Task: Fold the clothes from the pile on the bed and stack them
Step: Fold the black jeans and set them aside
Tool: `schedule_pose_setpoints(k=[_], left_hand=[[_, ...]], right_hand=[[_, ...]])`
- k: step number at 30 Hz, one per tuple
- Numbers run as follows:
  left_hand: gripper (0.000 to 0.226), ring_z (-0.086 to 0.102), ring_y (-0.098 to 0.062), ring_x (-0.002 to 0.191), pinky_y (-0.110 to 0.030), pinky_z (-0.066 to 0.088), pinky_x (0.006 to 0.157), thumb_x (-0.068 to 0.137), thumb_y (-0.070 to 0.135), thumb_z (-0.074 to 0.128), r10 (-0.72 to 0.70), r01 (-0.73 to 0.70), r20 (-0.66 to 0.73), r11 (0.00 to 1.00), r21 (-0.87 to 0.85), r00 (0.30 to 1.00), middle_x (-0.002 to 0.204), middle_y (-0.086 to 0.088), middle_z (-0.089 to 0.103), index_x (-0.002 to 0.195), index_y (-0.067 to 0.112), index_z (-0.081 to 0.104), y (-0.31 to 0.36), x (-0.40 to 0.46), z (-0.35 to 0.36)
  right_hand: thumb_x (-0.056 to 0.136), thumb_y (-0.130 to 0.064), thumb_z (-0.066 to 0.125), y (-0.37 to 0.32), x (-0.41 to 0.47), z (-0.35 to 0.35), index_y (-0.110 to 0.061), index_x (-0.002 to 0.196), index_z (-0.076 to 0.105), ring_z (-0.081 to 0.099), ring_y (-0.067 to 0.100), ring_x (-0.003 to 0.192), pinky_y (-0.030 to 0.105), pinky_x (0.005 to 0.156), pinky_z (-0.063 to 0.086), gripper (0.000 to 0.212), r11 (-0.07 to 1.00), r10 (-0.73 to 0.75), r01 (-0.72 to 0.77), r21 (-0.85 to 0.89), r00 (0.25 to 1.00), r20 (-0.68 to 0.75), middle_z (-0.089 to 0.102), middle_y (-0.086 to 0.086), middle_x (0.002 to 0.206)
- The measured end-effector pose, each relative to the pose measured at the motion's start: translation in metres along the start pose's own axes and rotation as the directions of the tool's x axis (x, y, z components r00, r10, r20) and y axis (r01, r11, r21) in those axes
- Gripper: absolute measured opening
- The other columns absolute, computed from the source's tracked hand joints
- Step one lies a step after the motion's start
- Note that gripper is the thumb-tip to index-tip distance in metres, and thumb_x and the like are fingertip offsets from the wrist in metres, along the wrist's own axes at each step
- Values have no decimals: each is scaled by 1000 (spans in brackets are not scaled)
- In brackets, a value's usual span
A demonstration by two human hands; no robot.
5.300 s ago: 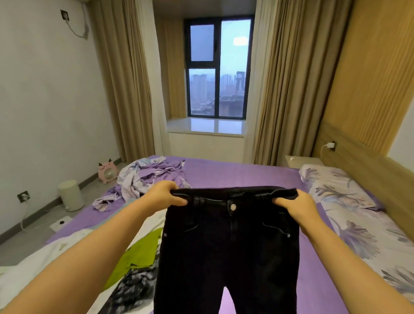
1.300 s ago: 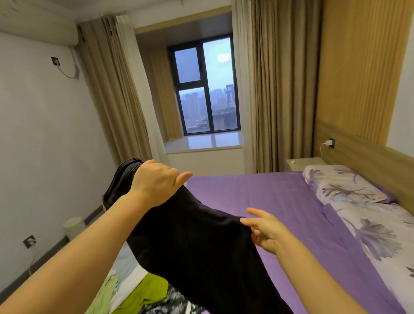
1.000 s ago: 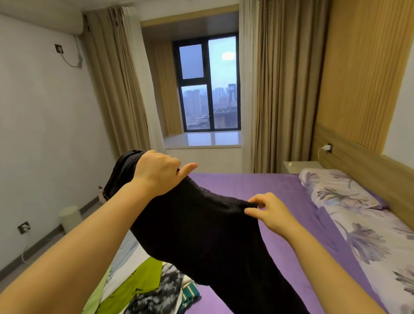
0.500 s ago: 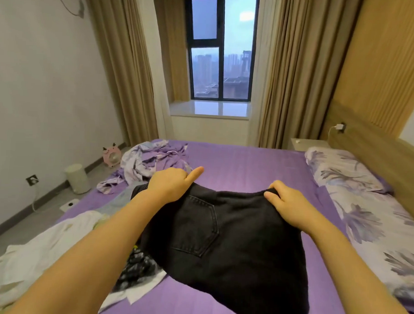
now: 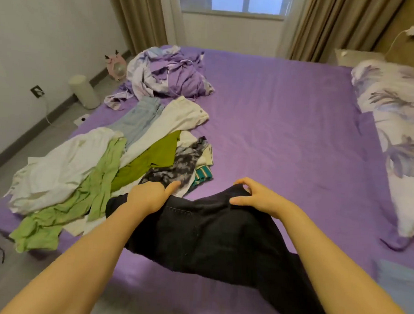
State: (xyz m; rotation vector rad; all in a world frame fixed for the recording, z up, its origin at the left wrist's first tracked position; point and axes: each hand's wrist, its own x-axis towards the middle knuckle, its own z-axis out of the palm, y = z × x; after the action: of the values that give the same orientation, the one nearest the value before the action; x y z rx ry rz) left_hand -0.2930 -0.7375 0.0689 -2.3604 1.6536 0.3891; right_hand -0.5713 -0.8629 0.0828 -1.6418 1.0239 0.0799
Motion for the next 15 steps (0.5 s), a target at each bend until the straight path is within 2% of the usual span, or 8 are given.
schedule_pose_setpoints(k=[2,3,5,7,9,12,15], left_hand=[[70,56,-22,67,-34,41,58,96,61,11,-41,41,5,999,-13,999,68,-3,53,82,14,61,-15,-3,33],[75,56,-23,67,-34,43,60,92,66,9,-48,49,11,998,-32,999,66,-3,54,75,12,59,-22,-4,48],[82,54,-20,63,-33,42,59,76,81,1,-31,36,56,995,-97,998,61,0,52,59,17,49,-35,-5,74],[84,52,-16,61,-31,37,56,64,92,0,45,-15,183,987,-160,982,59,1,51,57,20,42,-49,-2,95],[83,52,-13,65,-32,36,58,59,98,10,127,-52,334,973,-225,934,65,5,54,64,23,45,-60,3,109],[84,55,-12,76,-33,41,68,53,101,25,184,-41,476,955,-294,860,79,9,59,80,26,54,-73,20,116],[87,56,-12,77,-30,39,66,49,101,32,192,37,600,937,-348,777,82,7,59,79,23,58,-88,46,114]], right_hand=[[79,-31,76,17,23,25,-30,139,37,42,17,126,25,94,36,71,995,15,-5,-99,995,97,38,0,142],[78,-29,76,26,34,38,-28,137,39,47,15,116,22,90,37,70,986,22,-4,-166,994,103,44,-1,135],[78,-30,76,46,52,62,-24,117,51,51,12,96,18,73,39,47,958,28,-11,-287,998,57,54,-6,110],[79,-30,73,68,67,83,-22,96,55,56,16,87,19,65,42,27,951,38,-26,-309,999,34,59,-7,92],[83,-28,67,85,79,99,-20,95,55,59,17,86,26,72,47,19,951,75,-53,-305,995,61,62,-4,93],[89,-31,60,93,96,109,-21,105,52,58,12,89,24,74,45,21,927,106,-57,-371,988,114,61,-3,103],[88,-34,65,86,117,112,-19,115,56,59,13,104,32,94,46,33,954,174,-100,-284,953,249,62,-6,116]])
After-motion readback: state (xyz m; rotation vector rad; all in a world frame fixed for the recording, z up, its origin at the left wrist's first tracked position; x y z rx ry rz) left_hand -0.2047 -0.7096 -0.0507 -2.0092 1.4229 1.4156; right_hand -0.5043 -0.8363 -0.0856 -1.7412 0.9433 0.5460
